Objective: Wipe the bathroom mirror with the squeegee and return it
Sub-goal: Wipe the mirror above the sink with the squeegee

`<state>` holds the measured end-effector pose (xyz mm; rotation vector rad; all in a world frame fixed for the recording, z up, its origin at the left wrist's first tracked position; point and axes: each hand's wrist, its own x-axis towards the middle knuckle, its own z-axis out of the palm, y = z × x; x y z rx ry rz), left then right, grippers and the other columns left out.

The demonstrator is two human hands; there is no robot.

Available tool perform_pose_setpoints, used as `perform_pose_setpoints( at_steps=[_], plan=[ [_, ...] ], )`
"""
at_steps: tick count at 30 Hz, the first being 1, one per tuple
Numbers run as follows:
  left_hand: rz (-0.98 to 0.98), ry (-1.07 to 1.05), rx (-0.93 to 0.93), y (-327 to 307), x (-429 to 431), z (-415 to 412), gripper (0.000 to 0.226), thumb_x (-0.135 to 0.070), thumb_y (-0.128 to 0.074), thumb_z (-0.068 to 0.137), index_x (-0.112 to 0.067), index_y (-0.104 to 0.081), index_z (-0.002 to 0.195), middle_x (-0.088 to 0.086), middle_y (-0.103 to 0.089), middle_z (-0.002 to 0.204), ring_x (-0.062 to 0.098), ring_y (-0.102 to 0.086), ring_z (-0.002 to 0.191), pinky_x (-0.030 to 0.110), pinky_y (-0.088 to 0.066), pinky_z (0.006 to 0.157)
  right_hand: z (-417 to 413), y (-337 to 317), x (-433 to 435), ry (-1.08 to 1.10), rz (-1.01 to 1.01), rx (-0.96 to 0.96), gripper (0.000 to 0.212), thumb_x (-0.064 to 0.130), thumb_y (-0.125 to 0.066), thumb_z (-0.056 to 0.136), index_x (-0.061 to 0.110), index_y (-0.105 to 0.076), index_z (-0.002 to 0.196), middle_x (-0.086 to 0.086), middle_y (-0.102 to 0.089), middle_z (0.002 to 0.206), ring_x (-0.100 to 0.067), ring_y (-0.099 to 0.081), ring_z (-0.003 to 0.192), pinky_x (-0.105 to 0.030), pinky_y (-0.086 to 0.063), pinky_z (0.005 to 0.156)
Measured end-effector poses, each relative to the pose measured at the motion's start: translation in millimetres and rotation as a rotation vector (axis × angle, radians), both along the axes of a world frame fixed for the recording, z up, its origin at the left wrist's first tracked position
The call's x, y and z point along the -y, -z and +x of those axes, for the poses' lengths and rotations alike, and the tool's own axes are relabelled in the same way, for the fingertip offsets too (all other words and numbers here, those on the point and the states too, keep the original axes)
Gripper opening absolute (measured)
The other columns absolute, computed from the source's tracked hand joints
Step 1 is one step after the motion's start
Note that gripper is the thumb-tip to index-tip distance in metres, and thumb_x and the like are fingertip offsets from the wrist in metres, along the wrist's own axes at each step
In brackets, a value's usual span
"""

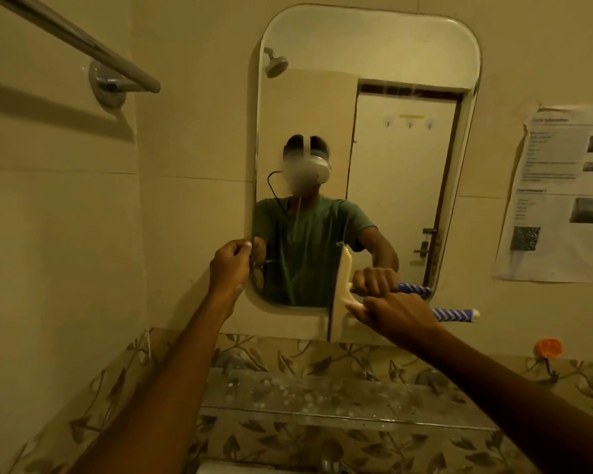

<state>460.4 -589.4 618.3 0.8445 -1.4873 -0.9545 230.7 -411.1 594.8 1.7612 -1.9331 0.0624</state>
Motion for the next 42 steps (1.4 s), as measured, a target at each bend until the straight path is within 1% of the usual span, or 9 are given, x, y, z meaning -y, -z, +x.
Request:
perform_pose_setpoints(
  at_steps=[3, 6, 12, 18, 24, 28, 32, 36, 42],
  plan=[
    [0.032, -0.012, -0.025, 2.1, -0.9, -1.7, 0.026, -0.026, -0.047, 0.099, -0.013, -0.068, 0.109, 0.011, -0.069, 0.106, 0.028, -0.065, 0.101, 0.046, -0.055, 0.092, -8.8, -1.3, -6.9, -0.005, 0.003, -0.068, 0.042, 0.053, -0.031, 0.101, 0.025, -0.057, 0.117, 0.002, -0.060, 0.081, -0.015, -0.062, 0.066, -0.032, -0.057, 0.063],
    [0.077, -0.012, -0.044, 3.4, -2.2, -2.4, 0.024, -0.027, -0.045, 0.099, -0.022, -0.067, 0.092, 0.013, -0.070, 0.102, 0.030, -0.066, 0.097, 0.047, -0.056, 0.089, 16.5, -2.0, 10.8, -0.150, -0.007, -0.066, 0.055, 0.055, -0.017, 0.099, 0.022, -0.056, 0.119, 0.001, -0.062, 0.087, -0.015, -0.060, 0.069, -0.032, -0.055, 0.064],
    [0.232, 0.013, -0.215, -1.8, -7.9, -6.4, 0.030, -0.028, -0.040, 0.097, -0.019, -0.066, 0.083, 0.007, -0.070, 0.087, 0.028, -0.067, 0.088, 0.042, -0.054, 0.080, 82.4, 3.7, 62.9, -0.172, -0.098, -0.087, 0.062, 0.057, -0.019, 0.101, 0.017, -0.067, 0.095, 0.003, -0.048, 0.068, -0.016, -0.048, 0.056, -0.030, -0.040, 0.050],
    [0.208, 0.019, -0.277, 2.7, -1.4, -10.6, 0.029, -0.024, -0.041, 0.098, -0.017, -0.064, 0.081, 0.004, -0.066, 0.079, 0.020, -0.063, 0.074, 0.035, -0.051, 0.067, 9.7, 8.9, 27.9, -0.089, -0.022, 0.029, 0.055, 0.058, -0.020, 0.099, 0.026, -0.064, 0.111, 0.001, -0.057, 0.088, -0.014, -0.057, 0.073, -0.029, -0.047, 0.058],
    [0.208, 0.061, -0.296, 5.2, 1.0, -13.5, 0.031, -0.025, -0.039, 0.100, -0.017, -0.062, 0.082, 0.003, -0.064, 0.077, 0.015, -0.061, 0.071, 0.032, -0.049, 0.065, -35.7, 20.6, -6.4, -0.023, -0.145, -0.045, 0.082, 0.072, 0.024, 0.077, 0.031, -0.046, 0.066, 0.007, -0.042, 0.055, -0.003, -0.037, 0.044, -0.017, -0.025, 0.043],
    [0.205, 0.046, -0.283, 3.9, 0.6, -12.1, 0.034, -0.031, -0.038, 0.101, -0.019, -0.063, 0.082, 0.002, -0.065, 0.078, 0.016, -0.063, 0.073, 0.034, -0.052, 0.070, 9.0, 11.9, 14.7, -0.117, -0.111, -0.024, 0.060, 0.059, -0.013, 0.098, 0.027, -0.062, 0.090, 0.006, -0.048, 0.061, -0.009, -0.048, 0.051, -0.026, -0.041, 0.049],
    [0.213, 0.013, -0.281, 3.9, 0.2, -11.9, 0.035, -0.035, -0.039, 0.099, -0.019, -0.067, 0.085, 0.008, -0.070, 0.087, 0.024, -0.066, 0.082, 0.039, -0.054, 0.077, 48.5, 7.3, 44.2, -0.165, -0.045, -0.153, 0.063, 0.052, -0.010, 0.098, 0.025, -0.064, 0.117, 0.006, -0.036, 0.061, -0.010, -0.035, 0.047, -0.026, -0.025, 0.043],
    [0.191, -0.019, -0.317, 8.2, 6.4, -16.2, 0.034, -0.035, -0.040, 0.098, -0.020, -0.066, 0.080, 0.003, -0.069, 0.081, 0.021, -0.065, 0.078, 0.035, -0.053, 0.070, 7.0, 7.4, 22.4, -0.099, -0.030, -0.022, 0.066, 0.059, -0.014, 0.097, 0.022, -0.068, 0.107, 0.001, -0.055, 0.081, -0.013, -0.053, 0.065, -0.028, -0.043, 0.054],
    [0.189, -0.002, -0.358, 13.3, 11.5, -23.0, 0.029, -0.031, -0.043, 0.097, -0.021, -0.065, 0.081, 0.003, -0.067, 0.082, 0.021, -0.065, 0.080, 0.035, -0.052, 0.071, -67.4, 21.8, -32.1, 0.112, -0.005, -0.034, 0.056, 0.061, -0.021, 0.098, 0.027, -0.065, 0.103, 0.009, -0.043, 0.060, -0.010, -0.055, 0.058, -0.023, -0.042, 0.051]
  ],
)
